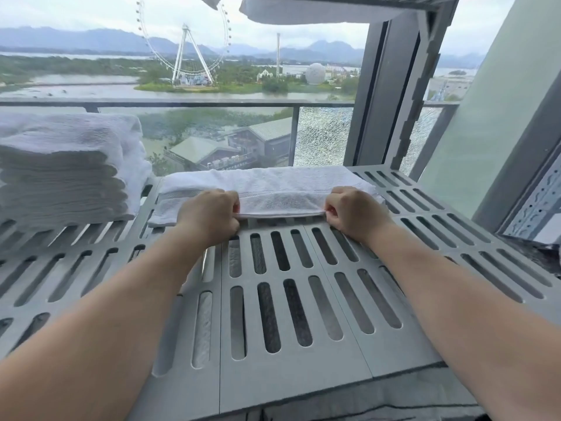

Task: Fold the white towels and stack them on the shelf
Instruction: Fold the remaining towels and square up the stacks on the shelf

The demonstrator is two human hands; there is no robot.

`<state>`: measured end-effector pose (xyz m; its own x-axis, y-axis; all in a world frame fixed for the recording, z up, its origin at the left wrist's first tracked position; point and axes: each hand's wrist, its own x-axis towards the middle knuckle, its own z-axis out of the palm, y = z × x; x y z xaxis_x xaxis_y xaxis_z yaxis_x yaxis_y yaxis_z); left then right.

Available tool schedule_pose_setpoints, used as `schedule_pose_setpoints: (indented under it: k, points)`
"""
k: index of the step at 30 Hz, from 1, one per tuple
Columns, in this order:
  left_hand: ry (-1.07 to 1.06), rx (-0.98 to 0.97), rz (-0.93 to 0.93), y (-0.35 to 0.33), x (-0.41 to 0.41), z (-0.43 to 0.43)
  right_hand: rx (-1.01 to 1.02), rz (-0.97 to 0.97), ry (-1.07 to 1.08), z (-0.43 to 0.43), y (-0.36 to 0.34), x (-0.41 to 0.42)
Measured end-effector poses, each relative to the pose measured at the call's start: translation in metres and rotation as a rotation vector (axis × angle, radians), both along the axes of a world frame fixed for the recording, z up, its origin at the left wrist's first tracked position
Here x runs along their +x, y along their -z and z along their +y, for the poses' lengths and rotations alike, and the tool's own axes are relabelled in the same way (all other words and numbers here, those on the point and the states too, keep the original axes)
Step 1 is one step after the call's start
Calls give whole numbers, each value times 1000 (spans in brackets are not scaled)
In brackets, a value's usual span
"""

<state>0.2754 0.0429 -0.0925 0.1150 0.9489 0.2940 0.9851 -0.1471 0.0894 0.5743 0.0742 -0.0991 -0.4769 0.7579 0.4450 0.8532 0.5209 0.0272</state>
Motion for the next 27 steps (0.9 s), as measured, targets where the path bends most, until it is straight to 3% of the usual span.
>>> schedule_pose_setpoints:
  k: [19,27]
  points:
    - [-81,-128,-123,-4,35,-171,-58,128,-41,-145,18,34]
    - [67,61,-101,7,47,-224,-1,84,24,-194,15,42]
